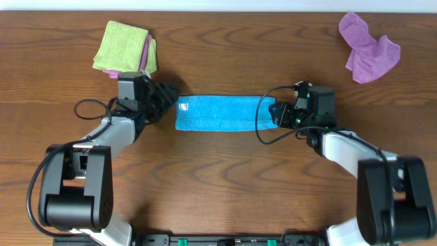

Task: Fold the cloth

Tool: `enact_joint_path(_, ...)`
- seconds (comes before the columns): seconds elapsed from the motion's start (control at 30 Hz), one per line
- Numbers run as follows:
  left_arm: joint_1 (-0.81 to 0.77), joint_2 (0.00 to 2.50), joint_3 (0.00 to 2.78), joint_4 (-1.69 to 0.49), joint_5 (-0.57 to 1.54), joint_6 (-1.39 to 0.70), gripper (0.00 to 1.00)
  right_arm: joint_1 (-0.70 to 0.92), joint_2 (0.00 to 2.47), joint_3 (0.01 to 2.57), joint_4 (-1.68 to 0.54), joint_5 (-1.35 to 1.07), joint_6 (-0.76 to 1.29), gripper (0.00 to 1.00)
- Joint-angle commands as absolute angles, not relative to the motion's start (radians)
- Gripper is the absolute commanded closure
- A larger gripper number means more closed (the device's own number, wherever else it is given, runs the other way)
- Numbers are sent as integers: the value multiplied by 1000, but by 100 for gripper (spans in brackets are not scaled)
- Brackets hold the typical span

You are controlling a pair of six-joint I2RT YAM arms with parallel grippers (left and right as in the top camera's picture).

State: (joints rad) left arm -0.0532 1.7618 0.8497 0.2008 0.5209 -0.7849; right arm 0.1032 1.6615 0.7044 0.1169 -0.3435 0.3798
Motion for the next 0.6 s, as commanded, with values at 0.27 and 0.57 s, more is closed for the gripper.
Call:
enact_joint_path(0.27, -49, 1687, 990, 63, 570, -753, 83, 38, 1382, 718, -53, -368, 528, 34)
enact_joint_path(0.57, -173, 1692, 1070, -127, 336, -691, 95, -47, 1401, 689, -148, -492, 604, 29)
